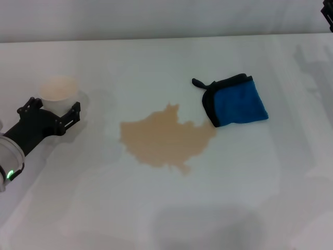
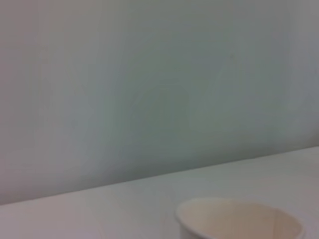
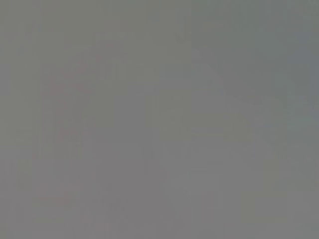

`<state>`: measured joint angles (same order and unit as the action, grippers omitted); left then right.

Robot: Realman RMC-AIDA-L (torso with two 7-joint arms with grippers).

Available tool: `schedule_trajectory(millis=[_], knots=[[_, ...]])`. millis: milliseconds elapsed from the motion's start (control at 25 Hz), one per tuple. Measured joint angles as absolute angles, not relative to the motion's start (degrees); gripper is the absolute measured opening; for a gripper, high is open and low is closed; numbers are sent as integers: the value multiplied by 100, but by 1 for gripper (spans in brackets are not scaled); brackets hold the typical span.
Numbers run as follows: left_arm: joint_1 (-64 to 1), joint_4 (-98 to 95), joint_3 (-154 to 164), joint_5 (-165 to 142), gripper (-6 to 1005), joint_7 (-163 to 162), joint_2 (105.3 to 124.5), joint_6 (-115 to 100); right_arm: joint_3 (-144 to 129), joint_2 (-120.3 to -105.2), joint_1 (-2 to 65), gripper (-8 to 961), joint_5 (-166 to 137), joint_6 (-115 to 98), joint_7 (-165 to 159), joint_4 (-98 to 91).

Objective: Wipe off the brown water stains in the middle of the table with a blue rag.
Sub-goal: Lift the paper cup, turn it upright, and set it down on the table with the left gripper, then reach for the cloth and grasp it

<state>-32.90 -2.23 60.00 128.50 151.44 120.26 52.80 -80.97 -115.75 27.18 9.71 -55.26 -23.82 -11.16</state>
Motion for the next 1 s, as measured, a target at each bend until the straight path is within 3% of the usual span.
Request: schedule_trajectory(millis=[240, 480, 1000], knots=[[-3251, -197, 6003, 12812, 815, 15142, 12018, 5300, -8097, -11584, 2729, 857, 966, -5536, -2382, -1116], [-3216, -192, 6001, 12825, 883, 15115, 12011, 5318, -8094, -11584, 2741, 857, 966, -5538, -2382, -1116], [-3005, -123, 5950, 12832, 881, 14954, 12018, 5339, -8106, -11584, 2742, 857, 967, -5537, -2382, -1116]])
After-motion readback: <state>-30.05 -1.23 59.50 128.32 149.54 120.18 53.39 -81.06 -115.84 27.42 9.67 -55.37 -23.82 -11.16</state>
